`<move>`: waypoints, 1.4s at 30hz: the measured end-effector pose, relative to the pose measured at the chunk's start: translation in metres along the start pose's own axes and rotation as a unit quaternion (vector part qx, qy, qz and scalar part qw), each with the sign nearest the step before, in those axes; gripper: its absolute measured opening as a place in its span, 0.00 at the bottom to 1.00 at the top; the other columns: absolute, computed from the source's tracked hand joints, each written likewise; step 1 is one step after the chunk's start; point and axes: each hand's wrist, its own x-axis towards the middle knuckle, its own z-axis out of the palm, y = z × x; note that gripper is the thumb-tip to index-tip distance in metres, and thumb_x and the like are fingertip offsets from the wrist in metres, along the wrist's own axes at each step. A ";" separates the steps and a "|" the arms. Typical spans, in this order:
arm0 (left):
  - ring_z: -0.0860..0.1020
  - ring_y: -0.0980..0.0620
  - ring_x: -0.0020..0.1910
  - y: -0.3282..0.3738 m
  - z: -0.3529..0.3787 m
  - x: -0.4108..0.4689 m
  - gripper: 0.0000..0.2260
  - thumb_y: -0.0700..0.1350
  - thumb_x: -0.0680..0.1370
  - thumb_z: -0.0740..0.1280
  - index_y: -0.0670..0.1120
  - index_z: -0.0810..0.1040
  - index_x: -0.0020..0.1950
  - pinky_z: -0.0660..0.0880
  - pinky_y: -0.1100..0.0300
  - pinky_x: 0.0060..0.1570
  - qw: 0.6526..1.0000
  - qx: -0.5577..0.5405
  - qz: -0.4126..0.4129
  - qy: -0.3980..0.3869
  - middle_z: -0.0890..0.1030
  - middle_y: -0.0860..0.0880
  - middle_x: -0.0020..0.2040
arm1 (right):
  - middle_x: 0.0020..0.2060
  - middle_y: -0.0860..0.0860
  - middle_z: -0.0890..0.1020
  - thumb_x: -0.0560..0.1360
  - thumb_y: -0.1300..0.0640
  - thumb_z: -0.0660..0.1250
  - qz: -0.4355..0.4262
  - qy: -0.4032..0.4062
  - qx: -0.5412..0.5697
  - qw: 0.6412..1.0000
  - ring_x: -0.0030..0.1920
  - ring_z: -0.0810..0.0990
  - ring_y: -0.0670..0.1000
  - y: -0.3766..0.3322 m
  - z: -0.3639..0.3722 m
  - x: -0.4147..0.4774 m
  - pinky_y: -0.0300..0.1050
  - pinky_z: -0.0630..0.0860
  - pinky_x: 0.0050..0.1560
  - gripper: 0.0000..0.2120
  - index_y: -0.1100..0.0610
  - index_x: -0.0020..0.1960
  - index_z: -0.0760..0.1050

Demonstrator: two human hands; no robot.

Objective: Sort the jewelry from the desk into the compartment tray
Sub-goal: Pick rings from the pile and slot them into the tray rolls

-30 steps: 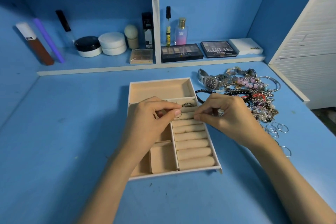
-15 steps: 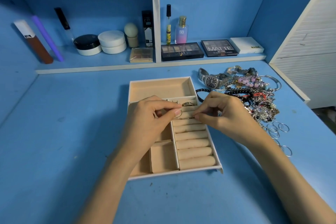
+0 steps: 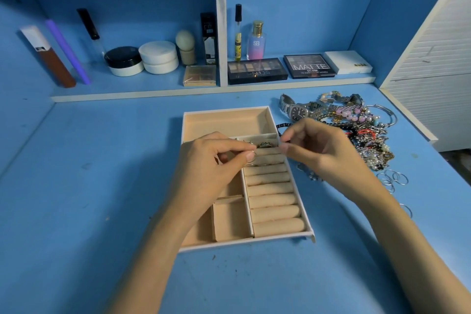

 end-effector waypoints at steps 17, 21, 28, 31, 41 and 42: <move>0.72 0.58 0.40 -0.003 0.006 -0.006 0.06 0.47 0.71 0.71 0.51 0.84 0.46 0.70 0.65 0.39 0.976 0.174 0.119 -0.059 0.78 0.55 0.36 | 0.36 0.67 0.74 0.71 0.53 0.67 -0.014 0.070 0.022 0.997 0.33 0.68 0.52 0.001 -0.003 -0.001 0.45 0.64 0.35 0.06 0.56 0.42 0.77; 0.70 0.60 0.42 -0.002 0.004 -0.007 0.07 0.48 0.72 0.70 0.54 0.83 0.48 0.67 0.67 0.41 0.974 0.181 0.107 -0.081 0.78 0.58 0.37 | 0.36 0.68 0.73 0.71 0.52 0.67 -0.017 0.071 0.023 0.997 0.32 0.67 0.52 0.002 -0.004 -0.001 0.46 0.63 0.35 0.07 0.56 0.42 0.77; 0.71 0.58 0.42 -0.002 -0.001 -0.006 0.05 0.46 0.71 0.71 0.55 0.83 0.45 0.71 0.61 0.41 0.970 0.197 0.119 -0.077 0.78 0.61 0.37 | 0.36 0.68 0.74 0.73 0.56 0.67 -0.023 0.067 0.014 0.997 0.32 0.68 0.52 0.003 -0.005 -0.001 0.44 0.63 0.34 0.04 0.56 0.43 0.78; 0.70 0.57 0.43 -0.003 0.001 -0.006 0.03 0.46 0.71 0.71 0.53 0.83 0.42 0.71 0.60 0.40 0.964 0.220 0.131 -0.066 0.78 0.59 0.38 | 0.37 0.68 0.74 0.72 0.54 0.67 -0.025 0.069 0.013 0.997 0.33 0.68 0.54 0.003 -0.005 -0.001 0.46 0.63 0.35 0.05 0.55 0.43 0.78; 0.66 0.58 0.42 -0.005 0.003 -0.006 0.03 0.47 0.70 0.70 0.54 0.83 0.40 0.66 0.68 0.39 0.964 0.234 0.115 -0.050 0.76 0.58 0.37 | 0.35 0.67 0.73 0.73 0.55 0.68 -0.032 0.070 0.006 0.997 0.32 0.69 0.58 0.004 -0.006 -0.001 0.50 0.64 0.36 0.03 0.55 0.42 0.78; 0.67 0.58 0.42 -0.005 0.004 -0.006 0.03 0.46 0.70 0.71 0.54 0.83 0.40 0.65 0.69 0.39 0.964 0.235 0.112 -0.051 0.76 0.58 0.37 | 0.35 0.67 0.73 0.74 0.57 0.68 -0.032 0.068 0.005 0.997 0.32 0.68 0.57 0.004 -0.006 -0.001 0.50 0.64 0.36 0.03 0.55 0.43 0.78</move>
